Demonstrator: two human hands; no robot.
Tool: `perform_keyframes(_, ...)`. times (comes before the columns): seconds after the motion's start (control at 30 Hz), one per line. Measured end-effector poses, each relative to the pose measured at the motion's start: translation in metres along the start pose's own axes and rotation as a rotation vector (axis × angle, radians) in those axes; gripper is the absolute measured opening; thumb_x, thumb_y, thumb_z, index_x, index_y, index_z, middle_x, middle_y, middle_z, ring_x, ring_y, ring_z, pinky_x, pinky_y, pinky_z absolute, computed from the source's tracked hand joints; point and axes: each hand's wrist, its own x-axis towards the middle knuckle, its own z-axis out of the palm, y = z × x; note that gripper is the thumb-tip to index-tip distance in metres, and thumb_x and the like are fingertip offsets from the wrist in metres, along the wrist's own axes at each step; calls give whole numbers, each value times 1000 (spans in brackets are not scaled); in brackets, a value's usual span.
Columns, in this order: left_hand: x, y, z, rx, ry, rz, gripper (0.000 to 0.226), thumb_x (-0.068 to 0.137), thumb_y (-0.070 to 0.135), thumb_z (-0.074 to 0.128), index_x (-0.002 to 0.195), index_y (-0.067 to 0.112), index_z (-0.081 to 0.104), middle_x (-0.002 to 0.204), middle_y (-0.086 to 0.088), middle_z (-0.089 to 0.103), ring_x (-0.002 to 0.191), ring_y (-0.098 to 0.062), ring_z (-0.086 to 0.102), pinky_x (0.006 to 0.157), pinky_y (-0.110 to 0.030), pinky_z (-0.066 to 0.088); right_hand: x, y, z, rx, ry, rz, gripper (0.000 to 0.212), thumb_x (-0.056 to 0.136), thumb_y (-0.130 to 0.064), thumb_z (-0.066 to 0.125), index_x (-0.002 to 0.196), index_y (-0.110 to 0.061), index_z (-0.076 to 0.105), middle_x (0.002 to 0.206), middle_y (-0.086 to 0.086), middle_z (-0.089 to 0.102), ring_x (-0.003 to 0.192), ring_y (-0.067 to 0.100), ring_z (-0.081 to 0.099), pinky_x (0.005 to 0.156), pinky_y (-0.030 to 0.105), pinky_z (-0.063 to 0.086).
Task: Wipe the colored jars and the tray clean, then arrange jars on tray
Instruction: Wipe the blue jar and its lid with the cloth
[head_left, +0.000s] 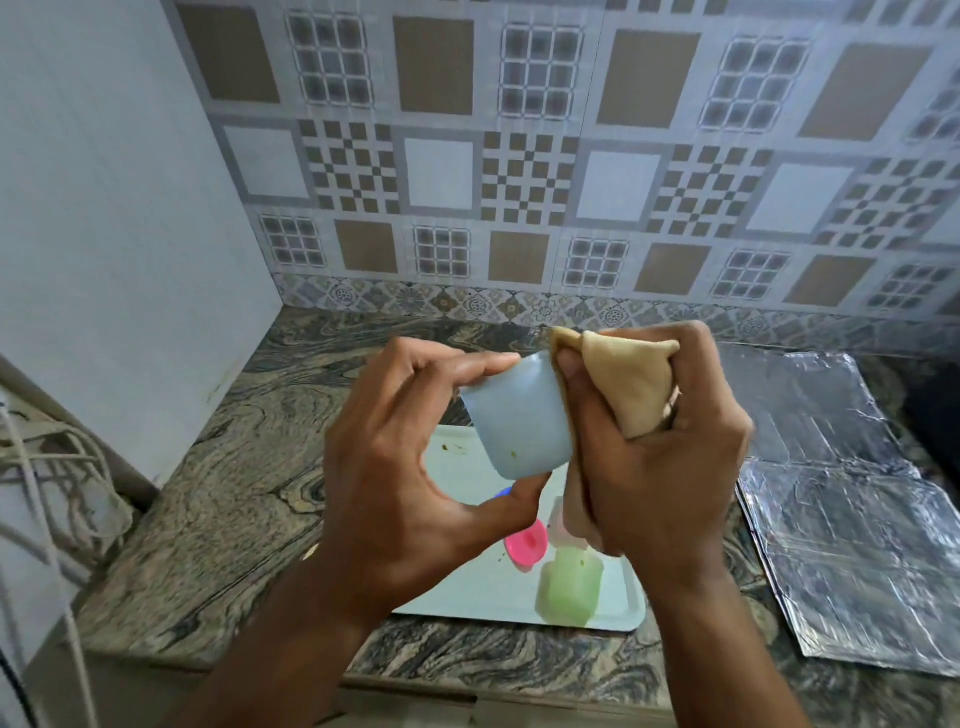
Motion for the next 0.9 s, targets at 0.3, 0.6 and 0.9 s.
perform_keyframes(0.3,4,-4,7,-259,95,-115,77,67,37,92,134,24,56,123,0,60,111,-21,64,86,-35,56,-29,-5,1,160,109,10,24,91,-18,80,101,-8,60,96,-8,69,77,-6,67,69,8,49)
perform_keyframes(0.6,8,-6,7,-87,53,-79,68,67,47,87,129,28,67,112,3,57,105,1,57,81,-18,47,-15,-5,-4,29,-63,-186,26,84,-18,87,99,-14,66,89,4,70,77,17,69,70,19,51)
perform_keyframes(0.9,3,-10,6,-215,103,-97,71,64,35,97,124,22,61,120,-1,59,102,-9,65,85,-22,51,9,2,2,129,63,-1,23,90,-18,83,98,-12,62,94,-6,72,80,1,69,71,17,52)
